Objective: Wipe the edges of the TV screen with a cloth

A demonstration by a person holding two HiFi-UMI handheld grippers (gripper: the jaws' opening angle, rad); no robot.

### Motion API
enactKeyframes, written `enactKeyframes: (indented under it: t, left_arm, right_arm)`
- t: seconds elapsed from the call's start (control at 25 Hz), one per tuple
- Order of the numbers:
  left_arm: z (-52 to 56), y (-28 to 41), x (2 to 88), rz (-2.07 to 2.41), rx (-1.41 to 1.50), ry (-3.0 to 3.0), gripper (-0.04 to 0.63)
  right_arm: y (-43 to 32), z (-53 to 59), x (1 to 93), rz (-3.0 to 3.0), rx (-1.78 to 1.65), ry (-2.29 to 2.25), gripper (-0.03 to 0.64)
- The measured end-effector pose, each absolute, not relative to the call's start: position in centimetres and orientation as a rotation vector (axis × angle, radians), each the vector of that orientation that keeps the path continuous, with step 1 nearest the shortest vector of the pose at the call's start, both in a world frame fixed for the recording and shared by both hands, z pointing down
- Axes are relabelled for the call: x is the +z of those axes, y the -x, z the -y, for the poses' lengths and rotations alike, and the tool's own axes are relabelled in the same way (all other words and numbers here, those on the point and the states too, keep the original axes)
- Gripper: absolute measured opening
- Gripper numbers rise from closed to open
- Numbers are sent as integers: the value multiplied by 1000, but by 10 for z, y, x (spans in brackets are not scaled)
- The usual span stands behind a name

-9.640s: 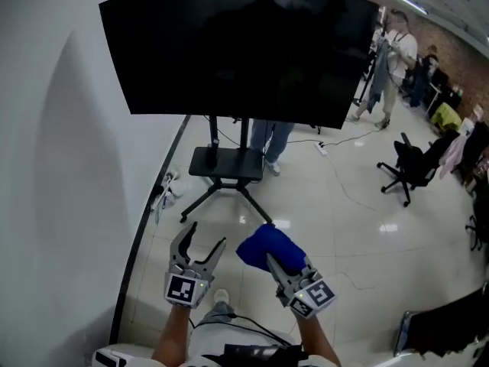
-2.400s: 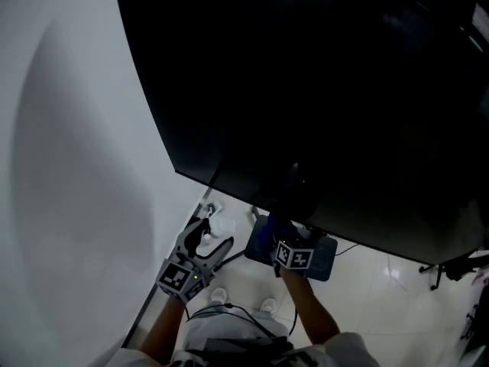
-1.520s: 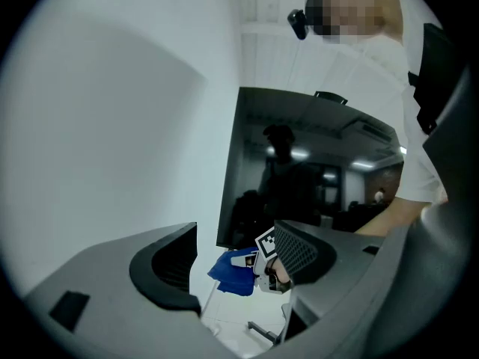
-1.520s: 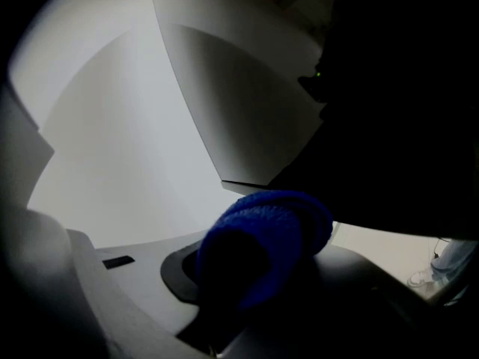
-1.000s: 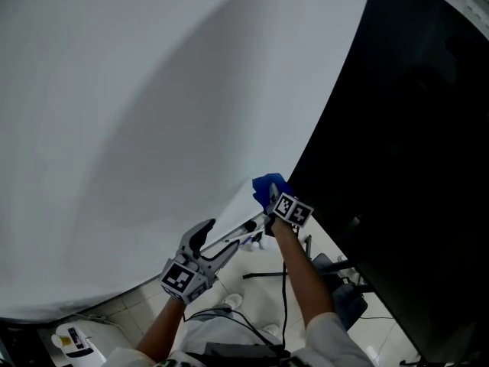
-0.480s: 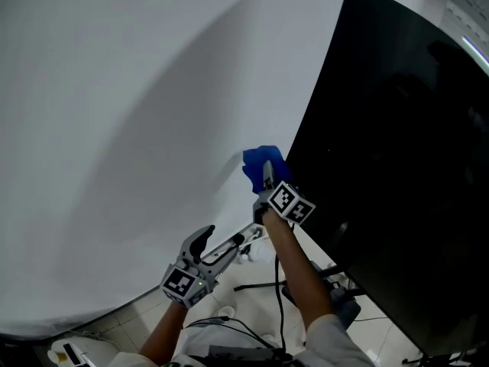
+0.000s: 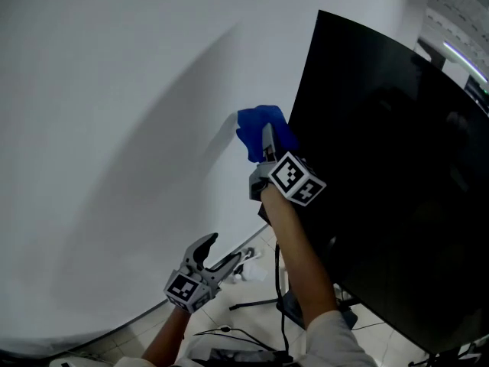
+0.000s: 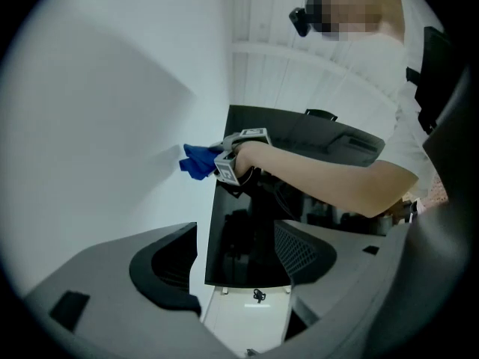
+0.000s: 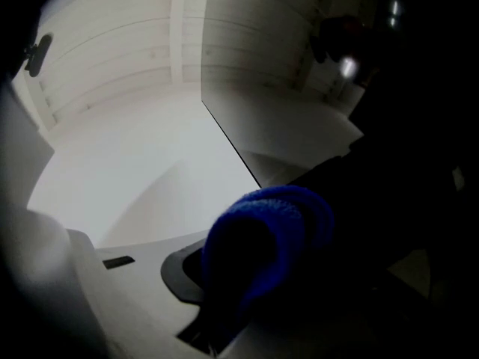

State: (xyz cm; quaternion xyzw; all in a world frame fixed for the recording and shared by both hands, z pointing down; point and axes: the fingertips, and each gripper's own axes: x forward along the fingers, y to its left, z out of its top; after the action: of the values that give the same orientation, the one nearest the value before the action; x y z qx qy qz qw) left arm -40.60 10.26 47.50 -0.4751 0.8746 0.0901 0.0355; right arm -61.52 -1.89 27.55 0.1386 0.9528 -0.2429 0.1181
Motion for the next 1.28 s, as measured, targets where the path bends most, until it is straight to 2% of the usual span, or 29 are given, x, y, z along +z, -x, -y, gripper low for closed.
enactKeyframes:
  t: [0.4,0.88,1.28]
  left_arm:
    - [-106,402,451,-2644,274,1461,307]
    - [-103,402,458,-2605,279,1509,307]
    - [-94,389,462,-2590,248,1527,307]
  right_arm:
    - [601,17,132,-2641,-605,-409,87]
    - [606,13,31,-2592,-435,-383,88]
    - [570,29,-30,-2542,-267,-321,87]
